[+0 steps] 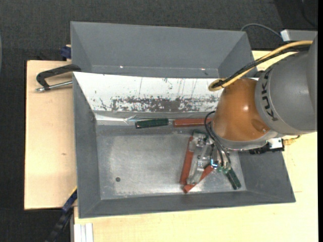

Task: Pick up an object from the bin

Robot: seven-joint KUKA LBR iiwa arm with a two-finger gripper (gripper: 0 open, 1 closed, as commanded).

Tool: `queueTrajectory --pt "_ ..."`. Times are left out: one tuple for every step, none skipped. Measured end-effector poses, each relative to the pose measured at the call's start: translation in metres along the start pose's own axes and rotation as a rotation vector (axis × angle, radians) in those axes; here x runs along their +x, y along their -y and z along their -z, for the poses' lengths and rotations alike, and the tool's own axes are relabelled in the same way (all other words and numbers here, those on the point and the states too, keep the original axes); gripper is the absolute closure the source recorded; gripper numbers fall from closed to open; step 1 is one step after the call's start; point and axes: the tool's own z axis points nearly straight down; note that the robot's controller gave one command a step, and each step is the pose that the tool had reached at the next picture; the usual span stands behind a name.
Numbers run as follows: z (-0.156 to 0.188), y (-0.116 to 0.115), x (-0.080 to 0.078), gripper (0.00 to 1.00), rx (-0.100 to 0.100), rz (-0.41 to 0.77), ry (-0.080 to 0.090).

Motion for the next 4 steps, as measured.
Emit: queueTrajectory --pt "-0.006 0.002 0.002 0.0 -0.001 0.213 -0.001" --pt "-0.011 0.002 0.012 1.0 -0.001 -0.199 0.0" --pt "-0.014 0.002 0.013 0.0 0.0 -0.201 -0.001" --pt "-0.015 0.002 0.014 1.0 0.0 -0.2 -0.003"
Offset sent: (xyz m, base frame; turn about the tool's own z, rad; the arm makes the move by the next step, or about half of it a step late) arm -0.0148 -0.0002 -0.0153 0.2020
